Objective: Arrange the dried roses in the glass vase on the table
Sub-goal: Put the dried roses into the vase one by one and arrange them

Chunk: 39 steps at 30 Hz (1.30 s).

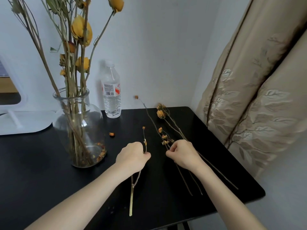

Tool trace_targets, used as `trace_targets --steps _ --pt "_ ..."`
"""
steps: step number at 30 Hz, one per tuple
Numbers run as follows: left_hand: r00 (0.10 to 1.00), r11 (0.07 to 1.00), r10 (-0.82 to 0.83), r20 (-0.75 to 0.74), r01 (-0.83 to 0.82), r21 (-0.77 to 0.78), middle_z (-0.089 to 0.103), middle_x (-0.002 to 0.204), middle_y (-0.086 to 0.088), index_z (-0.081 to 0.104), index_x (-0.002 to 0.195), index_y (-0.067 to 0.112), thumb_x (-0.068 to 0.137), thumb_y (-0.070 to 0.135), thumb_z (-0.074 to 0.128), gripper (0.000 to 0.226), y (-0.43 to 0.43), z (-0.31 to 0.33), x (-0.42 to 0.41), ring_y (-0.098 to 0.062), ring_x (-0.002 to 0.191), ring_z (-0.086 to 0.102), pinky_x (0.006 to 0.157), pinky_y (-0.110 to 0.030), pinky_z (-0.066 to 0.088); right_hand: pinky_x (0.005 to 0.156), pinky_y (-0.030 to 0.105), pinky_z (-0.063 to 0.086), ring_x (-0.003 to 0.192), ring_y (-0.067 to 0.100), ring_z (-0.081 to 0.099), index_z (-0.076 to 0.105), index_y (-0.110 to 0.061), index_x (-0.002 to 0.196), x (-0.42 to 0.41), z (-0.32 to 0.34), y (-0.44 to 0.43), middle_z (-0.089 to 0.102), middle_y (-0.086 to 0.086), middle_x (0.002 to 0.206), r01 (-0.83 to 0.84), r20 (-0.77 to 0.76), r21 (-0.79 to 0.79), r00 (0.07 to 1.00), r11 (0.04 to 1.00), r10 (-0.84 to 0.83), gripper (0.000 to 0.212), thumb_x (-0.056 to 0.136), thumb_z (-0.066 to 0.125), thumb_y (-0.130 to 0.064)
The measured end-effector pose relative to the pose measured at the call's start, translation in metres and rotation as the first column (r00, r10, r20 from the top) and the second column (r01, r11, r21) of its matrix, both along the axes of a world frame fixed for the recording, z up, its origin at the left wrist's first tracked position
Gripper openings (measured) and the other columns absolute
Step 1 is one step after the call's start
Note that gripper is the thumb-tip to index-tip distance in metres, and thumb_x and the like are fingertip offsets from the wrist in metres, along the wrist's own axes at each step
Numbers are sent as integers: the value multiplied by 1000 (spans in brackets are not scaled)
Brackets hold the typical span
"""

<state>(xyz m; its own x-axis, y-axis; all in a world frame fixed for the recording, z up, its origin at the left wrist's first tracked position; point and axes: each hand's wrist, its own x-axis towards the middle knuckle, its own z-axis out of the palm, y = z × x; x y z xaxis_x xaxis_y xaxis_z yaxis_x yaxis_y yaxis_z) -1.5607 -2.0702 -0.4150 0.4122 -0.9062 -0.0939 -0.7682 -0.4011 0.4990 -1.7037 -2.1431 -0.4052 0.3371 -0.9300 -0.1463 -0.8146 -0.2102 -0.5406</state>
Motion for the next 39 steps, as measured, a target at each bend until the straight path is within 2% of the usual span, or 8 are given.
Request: trace_targets --steps 4,7,10,17,22,28,33,39 --pt "993 984 -32 -110 12 -178 49 56 4 53 68 14 91 29 51 27 14 4 16 -11 52 45 53 -25 38 63 26 55 67 11 65 64 -19 77 -3 11 2 67 1 70 13 135 -11 991 1000 -12 13 86 62 -27" --pt "985 954 -78 -155 28 -299 47 51 8 57 77 20 92 27 52 18 27 11 26 -4 45 41 46 -12 34 58 19 47 61 6 60 60 -21 78 -2 21 4 63 -3 65 13 208 -35 978 999 -5 11 88 61 -27" --pt "965 911 -120 -232 14 -413 48 48 7 60 86 18 92 24 52 12 39 27 36 -1 40 43 43 -11 35 55 16 44 58 5 59 60 -23 76 4 34 8 63 -4 64 1 290 -86 957 996 24 11 87 61 -24" --pt "918 748 -208 -337 -72 -660 50 44 12 62 89 17 90 22 54 9 75 83 57 -1 37 42 38 -10 31 42 8 38 40 -3 50 62 -18 77 35 73 22 57 -5 52 -32 456 -310 872 950 178 11 87 59 -21" --pt "946 589 -187 -264 -108 -801 53 49 8 59 84 17 92 19 50 12 104 130 80 -1 42 45 42 -10 38 43 6 37 40 -2 48 59 -20 72 61 110 36 54 -5 50 -51 572 -400 766 915 293 16 88 58 -20" --pt "959 392 -82 -271 -219 -894 58 56 9 56 85 21 94 17 48 13 111 174 112 -1 42 46 40 -10 36 55 17 44 50 6 49 62 -20 74 89 138 50 60 3 56 -76 625 -459 681 885 382 13 87 57 -20" --pt "965 262 32 -259 -258 -930 62 62 7 56 85 25 94 22 49 12 107 191 129 1 46 48 44 -9 39 50 6 41 44 1 48 61 -22 71 102 147 57 55 -5 48 -91 654 -489 620 867 434 16 85 57 -17" --pt "959 215 112 -261 -280 -936 63 66 6 55 87 22 94 22 49 9 100 196 138 0 46 49 45 -9 39 51 5 42 46 -1 53 60 -23 73 106 145 58 57 -3 52 -109 649 -492 615 864 447 15 87 58 -17"
